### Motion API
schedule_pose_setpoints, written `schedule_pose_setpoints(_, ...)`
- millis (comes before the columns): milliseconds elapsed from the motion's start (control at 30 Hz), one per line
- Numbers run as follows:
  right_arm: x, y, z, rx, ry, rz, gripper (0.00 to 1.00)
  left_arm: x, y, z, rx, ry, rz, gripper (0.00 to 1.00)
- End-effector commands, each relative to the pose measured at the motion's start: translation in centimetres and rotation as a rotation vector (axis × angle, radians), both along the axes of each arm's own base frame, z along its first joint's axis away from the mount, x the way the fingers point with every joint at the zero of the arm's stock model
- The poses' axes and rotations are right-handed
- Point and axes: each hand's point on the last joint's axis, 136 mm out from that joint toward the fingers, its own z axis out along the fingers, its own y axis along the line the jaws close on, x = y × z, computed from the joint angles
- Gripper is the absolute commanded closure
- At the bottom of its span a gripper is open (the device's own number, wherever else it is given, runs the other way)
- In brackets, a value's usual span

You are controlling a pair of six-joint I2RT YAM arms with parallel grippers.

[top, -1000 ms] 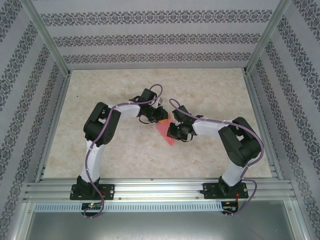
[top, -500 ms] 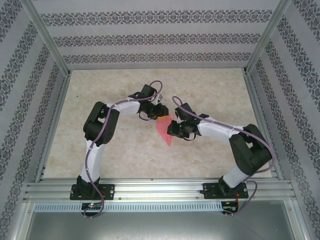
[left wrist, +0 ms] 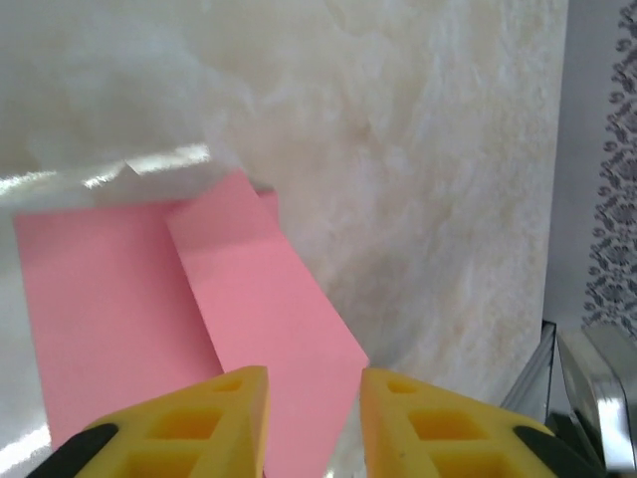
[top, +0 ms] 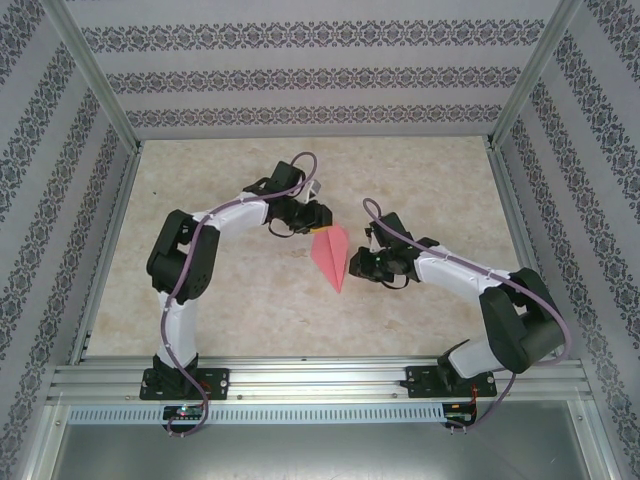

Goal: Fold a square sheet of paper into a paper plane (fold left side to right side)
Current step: Fourth fold the wing at the center of the table.

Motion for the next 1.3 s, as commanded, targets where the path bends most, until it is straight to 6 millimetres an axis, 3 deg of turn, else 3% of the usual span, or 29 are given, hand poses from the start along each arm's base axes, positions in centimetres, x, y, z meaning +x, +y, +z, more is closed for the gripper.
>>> schedule_pose_setpoints(0, 0.3, -0.5, 0.5, 0.008, -0.035, 0.002, 0.82, -2.6, -2.5, 2.4, -0.082, -0.056, -0.097, 0.71)
schedule_pose_setpoints(100, 0.4, -1.3, 0.3, 0.0, -0.035, -0.023, 0.82, -4.7, -4.3, 2.1, -0.091, -0.041, -0.159, 0.71)
schedule_pose_setpoints(200, 0.5, -1.5, 0.5, 0.005, -0.04, -0.03, 0.81, -5.4, -5.1, 0.3, -0.059, -0.016, -0.177, 0.71)
schedule_pose_setpoints(367, 0.2, -0.3, 1.3, 0.076, -0.059, 0.008, 0.81, -4.3, -5.1, -2.5, 0.01, 0.001, -0.158, 0.73)
schedule_pose_setpoints(767, -1.0, 2.5, 0.2, 0.119, -0.038, 0.073, 0.83, -1.9, -3.6, -5.3, 0.051, 0.021, -0.099, 0.75)
schedule_pose_setpoints(1100, -0.4, 6.1, -0.4, 0.1, -0.047, 0.16, 0.9, -1.7, -3.6, -7.1, 0.058, 0.044, -0.099, 0.75)
schedule_pose_setpoints(1267, 0.2, 6.7, -1.3, 0.067, -0.039, 0.176, 0.91, -1.8, -3.3, -7.8, 0.072, 0.054, -0.094, 0.75)
